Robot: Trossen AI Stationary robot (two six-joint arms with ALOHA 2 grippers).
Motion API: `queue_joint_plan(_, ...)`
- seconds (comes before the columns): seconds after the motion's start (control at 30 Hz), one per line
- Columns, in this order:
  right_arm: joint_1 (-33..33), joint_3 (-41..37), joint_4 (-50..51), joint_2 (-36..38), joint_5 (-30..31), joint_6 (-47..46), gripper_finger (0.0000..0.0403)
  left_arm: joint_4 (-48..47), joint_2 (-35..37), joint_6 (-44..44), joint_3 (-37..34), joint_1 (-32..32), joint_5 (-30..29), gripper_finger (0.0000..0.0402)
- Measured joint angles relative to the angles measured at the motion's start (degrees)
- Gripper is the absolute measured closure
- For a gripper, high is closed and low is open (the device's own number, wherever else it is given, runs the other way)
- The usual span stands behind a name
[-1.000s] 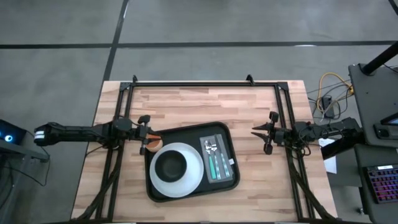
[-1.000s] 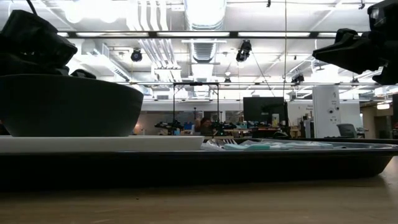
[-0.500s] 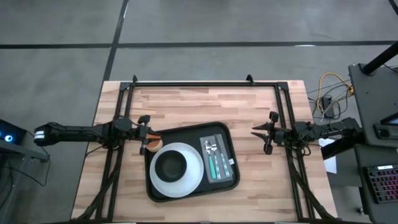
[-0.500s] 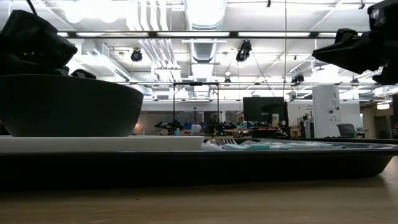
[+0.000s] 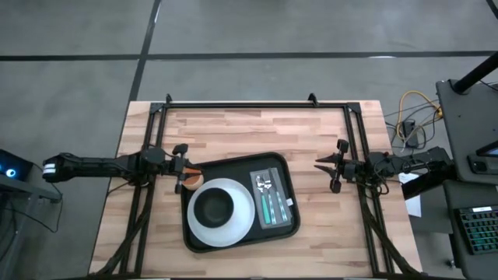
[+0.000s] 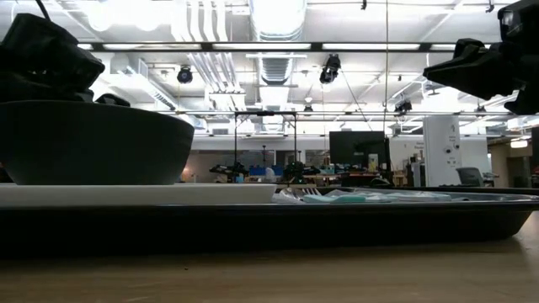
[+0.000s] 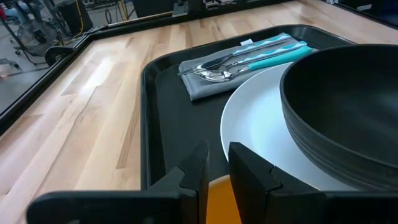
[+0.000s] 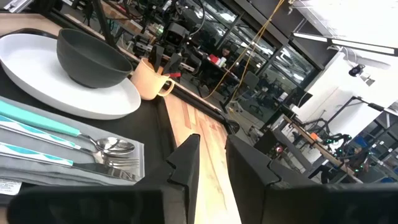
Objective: Set up tray
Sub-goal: Return to Home Position
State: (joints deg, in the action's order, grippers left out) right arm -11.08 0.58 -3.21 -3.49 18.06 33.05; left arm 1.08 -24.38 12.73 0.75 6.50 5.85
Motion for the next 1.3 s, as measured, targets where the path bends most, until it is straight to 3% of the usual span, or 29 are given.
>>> queue_joint_plan(1.3,-0.01,0.00,0.01,0.00,0.00,0.00,0.0323,0.00,-0.02,0.00,0.00,0.00,-0.02,0.0356)
